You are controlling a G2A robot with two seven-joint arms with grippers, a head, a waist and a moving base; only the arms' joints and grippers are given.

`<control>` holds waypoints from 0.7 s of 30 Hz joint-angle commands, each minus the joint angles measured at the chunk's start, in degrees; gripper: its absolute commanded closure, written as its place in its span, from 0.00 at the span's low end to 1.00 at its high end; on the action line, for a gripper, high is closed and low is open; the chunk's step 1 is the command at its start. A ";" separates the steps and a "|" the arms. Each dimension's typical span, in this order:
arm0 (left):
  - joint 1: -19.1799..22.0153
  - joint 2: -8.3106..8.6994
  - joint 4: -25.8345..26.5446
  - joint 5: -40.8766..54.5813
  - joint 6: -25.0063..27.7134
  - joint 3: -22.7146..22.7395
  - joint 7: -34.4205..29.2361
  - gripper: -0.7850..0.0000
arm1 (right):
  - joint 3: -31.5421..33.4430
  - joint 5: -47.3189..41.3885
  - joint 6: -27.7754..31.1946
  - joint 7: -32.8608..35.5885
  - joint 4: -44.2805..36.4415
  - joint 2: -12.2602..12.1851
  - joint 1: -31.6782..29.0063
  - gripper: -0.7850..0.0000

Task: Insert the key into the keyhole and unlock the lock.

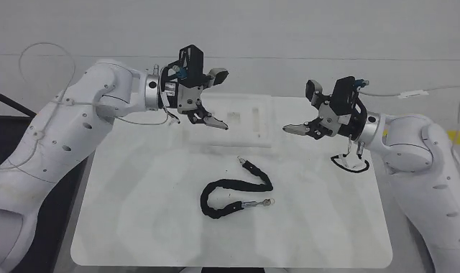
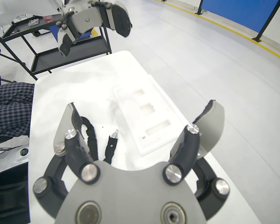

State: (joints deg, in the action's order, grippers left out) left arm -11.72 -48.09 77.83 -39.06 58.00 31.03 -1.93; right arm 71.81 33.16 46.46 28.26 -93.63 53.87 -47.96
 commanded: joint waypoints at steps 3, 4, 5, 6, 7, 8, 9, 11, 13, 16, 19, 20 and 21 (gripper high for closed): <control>3.25 0.79 -2.71 -3.24 0.00 -2.42 6.50 0.00 | -1.89 0.32 1.50 -0.87 4.32 0.52 4.36 0.00; 4.24 0.93 -3.48 -4.03 0.00 -3.29 8.15 0.00 | -2.31 0.12 2.09 -0.83 5.25 0.63 5.43 0.00; 5.14 1.05 -4.30 -4.72 0.00 -4.33 9.76 0.00 | -2.70 -0.03 2.62 -0.57 6.15 0.71 6.41 0.00; 6.05 1.13 -5.26 -5.17 0.00 -5.40 11.44 0.00 | -2.97 -0.25 3.02 -0.30 7.01 0.78 7.37 0.00; 6.94 1.18 -6.19 -5.61 0.00 -6.54 12.98 0.00 | -3.22 -0.71 3.36 -0.20 7.80 0.85 8.19 0.00; 7.85 1.20 -6.91 -6.17 0.00 -7.76 14.37 0.00 | -3.48 -1.07 3.67 -0.02 8.54 0.91 8.90 0.00; 8.72 1.19 -7.58 -6.70 0.00 -8.99 15.78 0.00 | -3.73 -1.06 3.98 0.29 9.13 0.94 9.55 0.00; 10.21 1.11 -8.95 -7.44 0.00 -11.29 18.97 0.00 | -4.28 -1.27 4.52 0.59 10.16 1.03 10.45 0.00; 11.33 1.01 -9.93 -8.65 0.00 -13.12 21.20 0.00 | -4.64 -0.98 5.05 0.99 10.72 1.06 11.08 0.00; 11.40 1.01 -9.99 -8.70 0.00 -13.24 21.42 0.00 | -4.67 -0.98 5.07 1.01 10.76 1.06 11.12 0.00; 11.34 1.01 -9.94 -8.66 0.00 -13.13 21.20 0.00 | -4.65 -0.97 5.06 1.00 10.72 1.06 11.09 0.00; 11.33 1.01 -9.93 -8.65 0.00 -13.12 21.19 0.00 | -4.64 -0.97 5.05 1.00 10.72 1.06 11.08 0.00; 11.33 1.01 -9.93 -8.65 0.00 -13.12 21.19 0.00 | -4.64 -0.97 5.05 1.00 10.72 1.06 11.08 0.00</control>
State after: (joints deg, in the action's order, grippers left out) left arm -0.39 -47.07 67.90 -47.71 58.00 17.91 19.26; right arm 67.17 32.19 51.50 29.26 -82.91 54.93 -36.88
